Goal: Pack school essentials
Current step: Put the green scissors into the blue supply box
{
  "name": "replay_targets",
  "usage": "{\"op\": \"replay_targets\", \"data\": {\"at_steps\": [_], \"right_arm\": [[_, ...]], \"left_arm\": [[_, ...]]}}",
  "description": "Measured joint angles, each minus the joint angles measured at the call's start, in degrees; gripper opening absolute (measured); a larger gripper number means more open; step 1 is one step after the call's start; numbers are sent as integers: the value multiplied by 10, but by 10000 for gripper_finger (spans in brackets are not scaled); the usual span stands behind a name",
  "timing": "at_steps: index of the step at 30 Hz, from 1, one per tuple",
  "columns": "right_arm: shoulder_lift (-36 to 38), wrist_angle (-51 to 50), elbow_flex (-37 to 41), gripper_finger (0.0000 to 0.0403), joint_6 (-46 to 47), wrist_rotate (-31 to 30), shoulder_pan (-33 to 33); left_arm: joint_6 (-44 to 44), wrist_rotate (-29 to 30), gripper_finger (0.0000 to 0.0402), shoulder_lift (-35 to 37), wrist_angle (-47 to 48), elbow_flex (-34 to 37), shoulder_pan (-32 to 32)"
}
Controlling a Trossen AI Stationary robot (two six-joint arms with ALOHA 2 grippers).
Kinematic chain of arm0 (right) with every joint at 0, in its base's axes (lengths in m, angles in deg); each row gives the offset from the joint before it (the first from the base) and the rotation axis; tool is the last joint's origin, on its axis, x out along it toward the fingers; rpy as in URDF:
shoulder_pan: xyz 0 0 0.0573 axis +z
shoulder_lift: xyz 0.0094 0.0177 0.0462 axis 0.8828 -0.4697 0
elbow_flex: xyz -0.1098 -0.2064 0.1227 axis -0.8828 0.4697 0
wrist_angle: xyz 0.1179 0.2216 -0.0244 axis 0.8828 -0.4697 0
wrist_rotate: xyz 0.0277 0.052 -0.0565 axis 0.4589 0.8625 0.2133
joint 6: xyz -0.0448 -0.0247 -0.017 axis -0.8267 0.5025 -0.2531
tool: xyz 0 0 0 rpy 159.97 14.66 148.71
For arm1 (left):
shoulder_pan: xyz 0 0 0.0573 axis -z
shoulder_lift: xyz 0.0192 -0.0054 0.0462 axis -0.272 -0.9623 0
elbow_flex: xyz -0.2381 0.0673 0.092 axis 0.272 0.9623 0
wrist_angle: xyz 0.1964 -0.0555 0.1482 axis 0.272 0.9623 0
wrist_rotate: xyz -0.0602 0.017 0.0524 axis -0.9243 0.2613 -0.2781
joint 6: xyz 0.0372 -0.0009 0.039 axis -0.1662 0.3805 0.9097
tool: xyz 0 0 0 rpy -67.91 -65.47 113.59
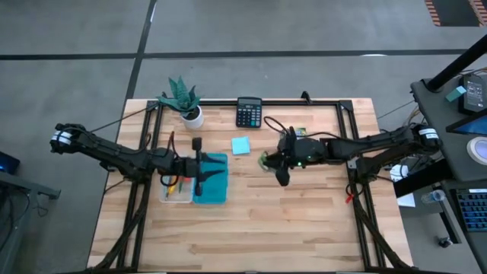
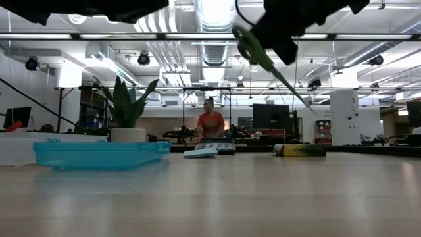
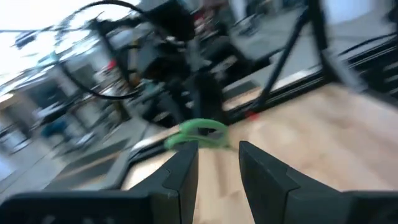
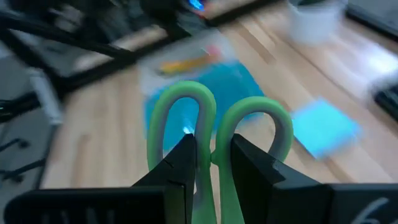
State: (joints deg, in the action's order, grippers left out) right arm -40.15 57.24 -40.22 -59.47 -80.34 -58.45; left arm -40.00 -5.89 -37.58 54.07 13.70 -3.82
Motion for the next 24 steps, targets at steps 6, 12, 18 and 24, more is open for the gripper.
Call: {"op": "replay_targets", "data": {"at_steps": [6,12,18,24], "right_arm": [[-16,112,1,72,-81,61,29],[-48,225,1,72,-152,138,51],[-86,350,1,73,-195,224,51],[-113,424,1,73,-209,245,51]], "left_arm": [[-24,-35,99,-1,-28,0,0],[-103,-36,99,-1,-34,1,0],[-225,-106,99,-46,-77,4,1],[-288,-174,99,-154,-221,4,1]]}}
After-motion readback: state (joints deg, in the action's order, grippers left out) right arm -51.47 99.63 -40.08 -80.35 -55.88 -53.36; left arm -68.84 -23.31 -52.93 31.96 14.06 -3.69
